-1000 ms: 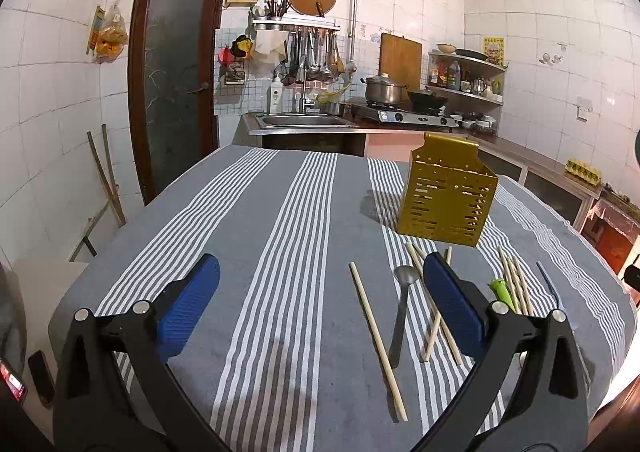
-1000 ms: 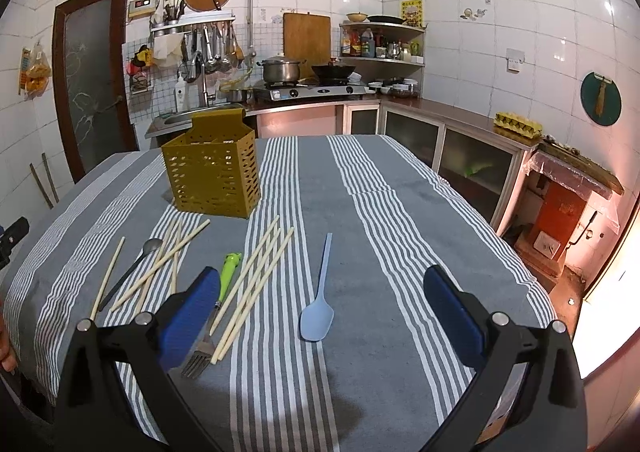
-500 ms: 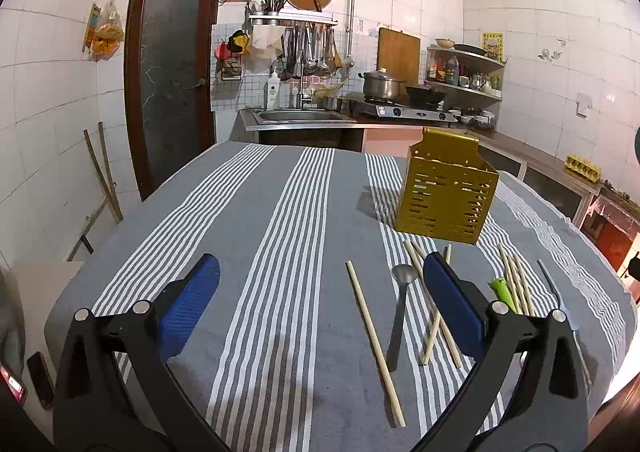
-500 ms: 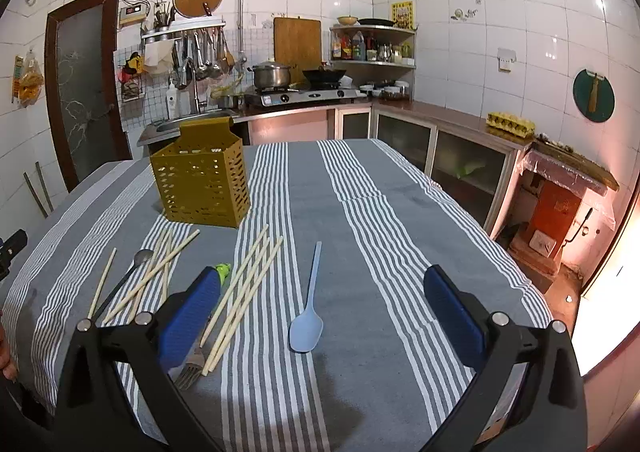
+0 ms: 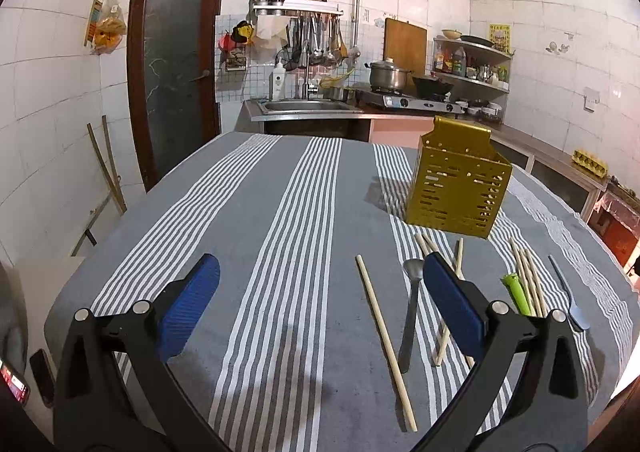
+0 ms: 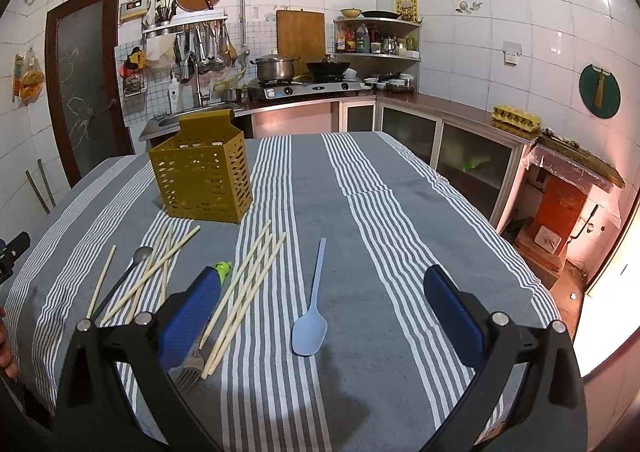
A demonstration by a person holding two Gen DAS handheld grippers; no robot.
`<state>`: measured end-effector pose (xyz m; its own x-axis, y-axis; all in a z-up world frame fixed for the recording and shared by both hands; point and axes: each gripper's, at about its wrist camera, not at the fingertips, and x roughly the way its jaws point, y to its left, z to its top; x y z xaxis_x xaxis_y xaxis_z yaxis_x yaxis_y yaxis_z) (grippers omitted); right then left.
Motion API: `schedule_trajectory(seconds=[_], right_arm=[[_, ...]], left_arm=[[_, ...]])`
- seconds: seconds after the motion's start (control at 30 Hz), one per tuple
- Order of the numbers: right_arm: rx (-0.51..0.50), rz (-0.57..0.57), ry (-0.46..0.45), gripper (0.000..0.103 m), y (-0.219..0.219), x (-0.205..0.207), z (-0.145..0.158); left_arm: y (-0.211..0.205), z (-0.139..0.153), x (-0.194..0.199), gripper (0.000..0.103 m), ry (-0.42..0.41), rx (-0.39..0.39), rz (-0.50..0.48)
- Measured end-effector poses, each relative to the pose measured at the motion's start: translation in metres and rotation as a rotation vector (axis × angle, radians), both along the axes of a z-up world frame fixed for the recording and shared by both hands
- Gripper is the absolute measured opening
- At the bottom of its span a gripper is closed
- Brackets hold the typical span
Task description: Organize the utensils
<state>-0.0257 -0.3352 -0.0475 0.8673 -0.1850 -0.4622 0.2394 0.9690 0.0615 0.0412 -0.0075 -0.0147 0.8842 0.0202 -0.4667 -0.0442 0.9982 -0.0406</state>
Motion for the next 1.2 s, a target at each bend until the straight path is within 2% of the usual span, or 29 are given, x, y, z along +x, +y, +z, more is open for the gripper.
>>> schedule_trajectory(seconds=[0.3,0.87,1.07,1.2], right_arm=[[0.016,0.021,0.035,0.099,-0.002,0.023,-0.007],[0.015,0.055,0.042,0.099,0.005,0.040,-0.011],[-0.011,0.088,0.054,0.093,0.011,0.056,-0.013],[0.051,0.101,0.082,0.090,0.008,0.072,-0.017]], left_arm=[[-0.002,-0.011,0.024,0.098,0.060,0.005,-0.017],[-0.005,-0.017,0.040,0.098,0.075,-0.002,-0.020],[-0.006,-0.030,0.063,0.098,0.144,-0.013,-0.020],[-0.016,-0.043,0.083,0.098,0.201,-0.004,-0.058]])
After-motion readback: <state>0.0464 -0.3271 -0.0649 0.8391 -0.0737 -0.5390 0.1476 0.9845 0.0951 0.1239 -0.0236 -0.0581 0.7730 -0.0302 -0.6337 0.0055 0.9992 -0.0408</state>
